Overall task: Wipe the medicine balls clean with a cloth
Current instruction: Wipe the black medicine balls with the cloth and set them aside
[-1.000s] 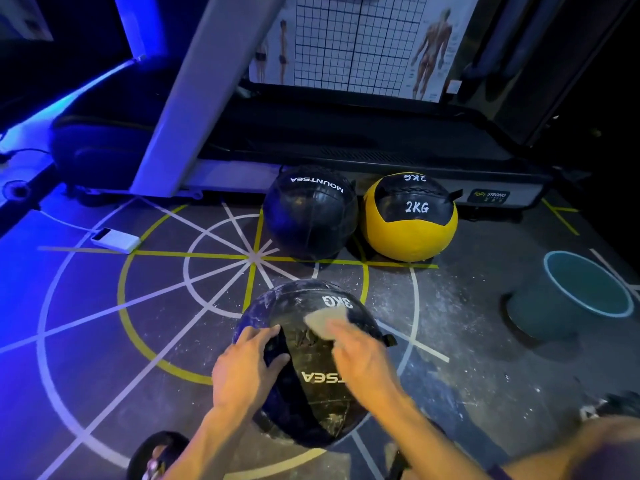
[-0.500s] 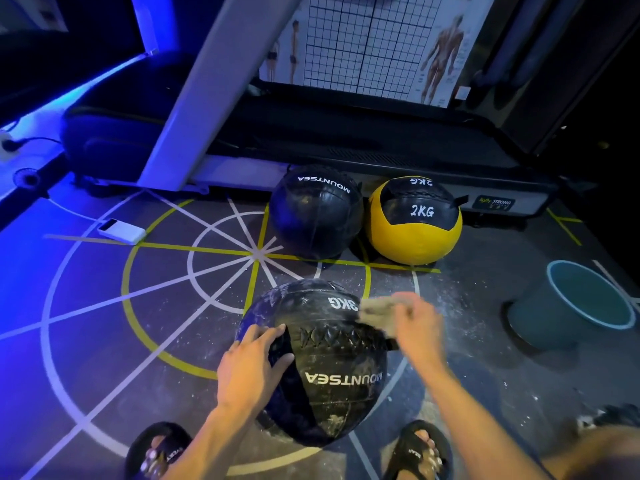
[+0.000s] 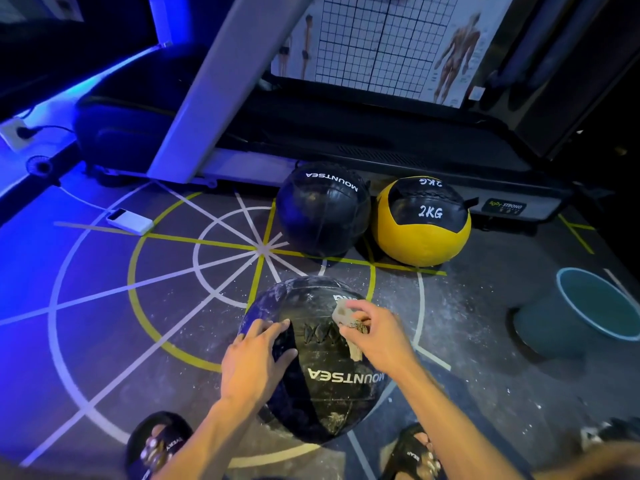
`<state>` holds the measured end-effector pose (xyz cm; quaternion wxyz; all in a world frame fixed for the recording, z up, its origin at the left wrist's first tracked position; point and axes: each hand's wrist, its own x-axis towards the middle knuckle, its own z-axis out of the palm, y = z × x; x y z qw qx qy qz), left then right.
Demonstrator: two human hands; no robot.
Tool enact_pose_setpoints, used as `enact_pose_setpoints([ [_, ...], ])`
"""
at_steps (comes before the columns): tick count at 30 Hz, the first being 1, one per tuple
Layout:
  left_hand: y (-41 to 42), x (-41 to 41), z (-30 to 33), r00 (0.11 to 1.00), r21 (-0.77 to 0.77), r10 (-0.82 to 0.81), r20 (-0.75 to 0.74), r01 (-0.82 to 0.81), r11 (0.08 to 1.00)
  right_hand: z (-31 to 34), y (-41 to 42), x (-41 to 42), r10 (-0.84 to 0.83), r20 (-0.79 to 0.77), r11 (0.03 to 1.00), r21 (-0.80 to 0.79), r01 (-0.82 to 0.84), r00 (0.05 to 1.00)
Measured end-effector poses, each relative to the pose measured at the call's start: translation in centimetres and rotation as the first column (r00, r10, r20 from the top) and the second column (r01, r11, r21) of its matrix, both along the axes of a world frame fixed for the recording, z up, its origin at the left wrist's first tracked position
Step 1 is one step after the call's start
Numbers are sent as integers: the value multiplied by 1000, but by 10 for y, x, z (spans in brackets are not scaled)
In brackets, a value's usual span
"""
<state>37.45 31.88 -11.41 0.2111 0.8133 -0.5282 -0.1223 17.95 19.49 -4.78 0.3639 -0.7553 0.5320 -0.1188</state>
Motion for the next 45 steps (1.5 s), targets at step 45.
enact_pose_setpoints([
  [45, -3, -7, -1, 1000, 26, 18, -19, -17, 1000, -1, -16, -9, 48, -185, 958, -268, -97, 982],
])
